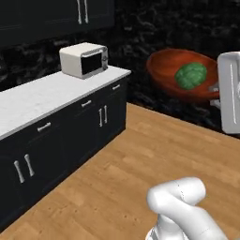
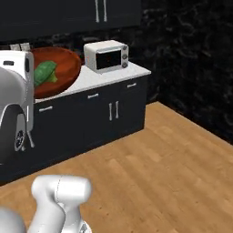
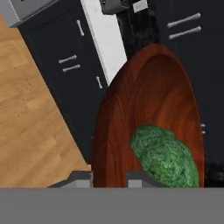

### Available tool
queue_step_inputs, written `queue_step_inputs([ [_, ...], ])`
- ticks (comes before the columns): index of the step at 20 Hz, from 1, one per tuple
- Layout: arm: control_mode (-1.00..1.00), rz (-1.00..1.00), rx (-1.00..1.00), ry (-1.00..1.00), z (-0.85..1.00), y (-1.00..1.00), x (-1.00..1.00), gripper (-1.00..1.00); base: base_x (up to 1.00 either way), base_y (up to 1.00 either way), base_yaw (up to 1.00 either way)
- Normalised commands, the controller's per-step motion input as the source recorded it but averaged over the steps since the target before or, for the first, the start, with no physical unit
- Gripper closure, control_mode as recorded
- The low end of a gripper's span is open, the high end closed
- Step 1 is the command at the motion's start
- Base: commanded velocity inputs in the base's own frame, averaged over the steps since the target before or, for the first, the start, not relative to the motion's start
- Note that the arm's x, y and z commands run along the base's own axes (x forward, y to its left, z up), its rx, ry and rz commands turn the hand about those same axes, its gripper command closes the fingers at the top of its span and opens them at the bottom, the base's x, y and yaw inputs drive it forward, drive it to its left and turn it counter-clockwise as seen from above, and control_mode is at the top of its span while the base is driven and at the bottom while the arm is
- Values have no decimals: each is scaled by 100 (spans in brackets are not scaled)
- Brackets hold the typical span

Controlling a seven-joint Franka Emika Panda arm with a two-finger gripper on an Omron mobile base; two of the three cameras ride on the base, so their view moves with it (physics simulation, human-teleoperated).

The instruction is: Pick the broccoli from the sink and place it in the bowl. Then pick the bowl and place it in the microwave. Then close the microwave door and press the start button.

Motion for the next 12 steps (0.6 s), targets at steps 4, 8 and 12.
queue_step_inputs([
  [4,100,0,0,0,0,0,0,100,32,67,72],
  [8,100,0,0,0,0,0,0,100,29,62,73],
  [12,100,0,0,0,0,0,0,100,47,68,68],
])
